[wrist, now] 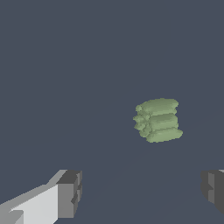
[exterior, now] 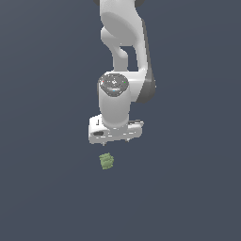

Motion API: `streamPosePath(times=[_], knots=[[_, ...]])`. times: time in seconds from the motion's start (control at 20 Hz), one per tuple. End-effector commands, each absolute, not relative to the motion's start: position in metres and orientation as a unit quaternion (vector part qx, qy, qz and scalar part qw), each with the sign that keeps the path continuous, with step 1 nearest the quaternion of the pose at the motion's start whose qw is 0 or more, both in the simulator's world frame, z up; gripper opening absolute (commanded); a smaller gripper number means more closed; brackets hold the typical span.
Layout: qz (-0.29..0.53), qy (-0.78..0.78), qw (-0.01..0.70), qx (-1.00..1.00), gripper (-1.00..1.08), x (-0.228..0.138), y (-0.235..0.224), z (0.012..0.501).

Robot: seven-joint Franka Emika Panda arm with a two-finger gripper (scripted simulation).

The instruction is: Pick up the object and move it to a goal position.

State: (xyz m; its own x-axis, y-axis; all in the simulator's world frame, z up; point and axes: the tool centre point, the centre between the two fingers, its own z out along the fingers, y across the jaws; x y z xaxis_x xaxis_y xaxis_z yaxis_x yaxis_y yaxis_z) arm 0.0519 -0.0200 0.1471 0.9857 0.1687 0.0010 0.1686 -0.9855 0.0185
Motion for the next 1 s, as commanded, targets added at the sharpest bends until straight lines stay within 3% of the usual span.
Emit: streamPosePath(times=[0.0,0.45,0.95], knots=[[0.0,0.104,0.007,0.995,1.0,0.063,-0.03,0.135],[0.0,0.151,0.002,0.989,1.0,0.088,-0.056,0.103],[0.0,0.16,0.0,0.987,1.0,0.092,-0.062,0.093]])
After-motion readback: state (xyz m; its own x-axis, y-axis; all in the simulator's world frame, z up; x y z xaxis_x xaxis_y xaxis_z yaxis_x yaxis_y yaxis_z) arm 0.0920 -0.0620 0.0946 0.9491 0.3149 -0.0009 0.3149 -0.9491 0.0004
